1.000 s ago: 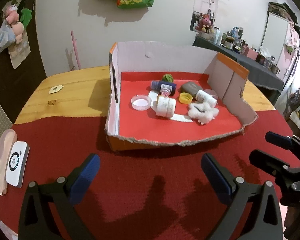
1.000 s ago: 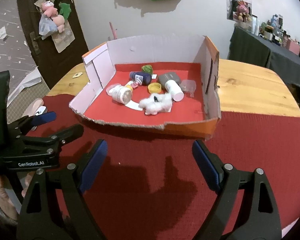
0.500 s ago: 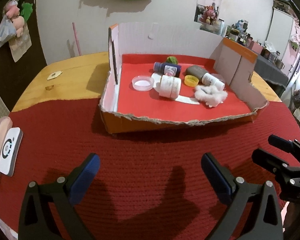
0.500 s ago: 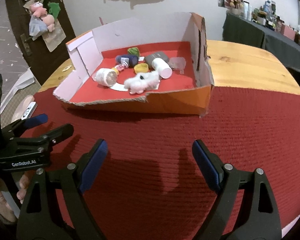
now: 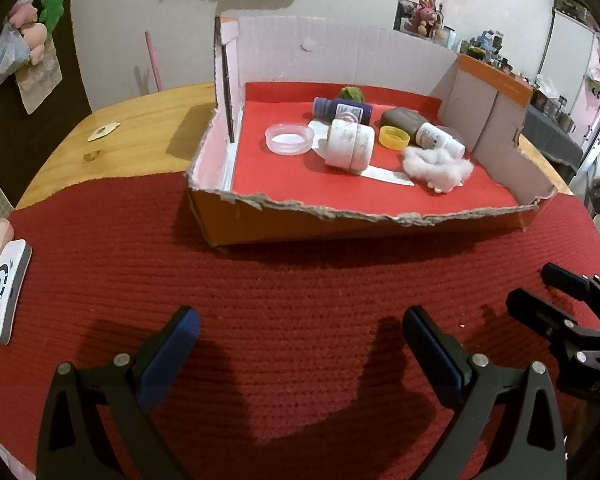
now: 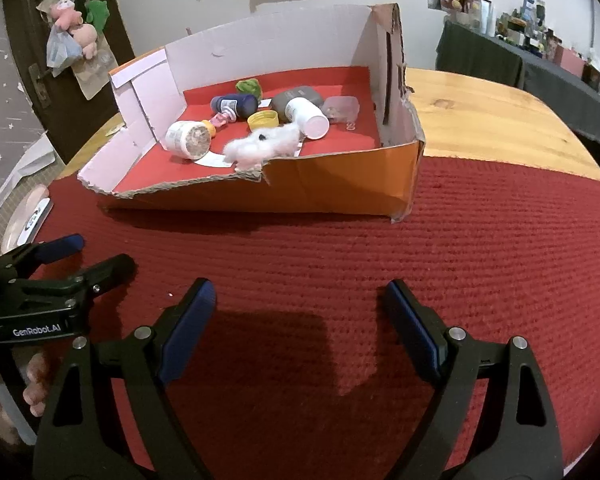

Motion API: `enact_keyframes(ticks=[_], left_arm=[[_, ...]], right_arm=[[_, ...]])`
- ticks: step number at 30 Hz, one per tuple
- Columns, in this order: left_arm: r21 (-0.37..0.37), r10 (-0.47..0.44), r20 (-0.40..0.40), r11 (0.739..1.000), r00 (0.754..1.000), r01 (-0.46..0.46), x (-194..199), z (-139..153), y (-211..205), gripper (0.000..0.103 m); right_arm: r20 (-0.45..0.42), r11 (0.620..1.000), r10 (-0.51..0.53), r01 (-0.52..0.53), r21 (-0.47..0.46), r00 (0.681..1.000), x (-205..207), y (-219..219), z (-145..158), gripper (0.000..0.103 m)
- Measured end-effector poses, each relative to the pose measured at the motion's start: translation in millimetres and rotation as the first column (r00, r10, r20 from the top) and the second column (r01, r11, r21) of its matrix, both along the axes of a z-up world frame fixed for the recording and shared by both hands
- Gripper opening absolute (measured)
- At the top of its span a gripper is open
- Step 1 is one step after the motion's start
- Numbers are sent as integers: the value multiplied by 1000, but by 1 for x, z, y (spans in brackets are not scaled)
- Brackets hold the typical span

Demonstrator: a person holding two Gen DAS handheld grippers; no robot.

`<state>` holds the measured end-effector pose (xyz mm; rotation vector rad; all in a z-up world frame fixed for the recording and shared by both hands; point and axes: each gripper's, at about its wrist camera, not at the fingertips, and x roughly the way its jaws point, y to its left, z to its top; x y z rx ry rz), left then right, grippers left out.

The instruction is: Organize objects

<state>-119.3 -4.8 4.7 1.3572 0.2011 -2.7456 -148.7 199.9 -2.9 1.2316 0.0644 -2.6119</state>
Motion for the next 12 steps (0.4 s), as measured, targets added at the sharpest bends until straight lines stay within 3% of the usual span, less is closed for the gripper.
enact_keyframes(ticks=[5, 12], left_arm=[[-11, 1, -1, 1000, 1000, -1, 0, -2, 1, 103], [-16, 2, 0, 1000, 1000, -2, -1, -3, 2, 103]], right_arm=[[-20, 1000, 11, -11, 20, 1000, 1, -5, -3, 96], [-26, 1000, 12, -12, -12, 1000, 1, -1, -3, 98]])
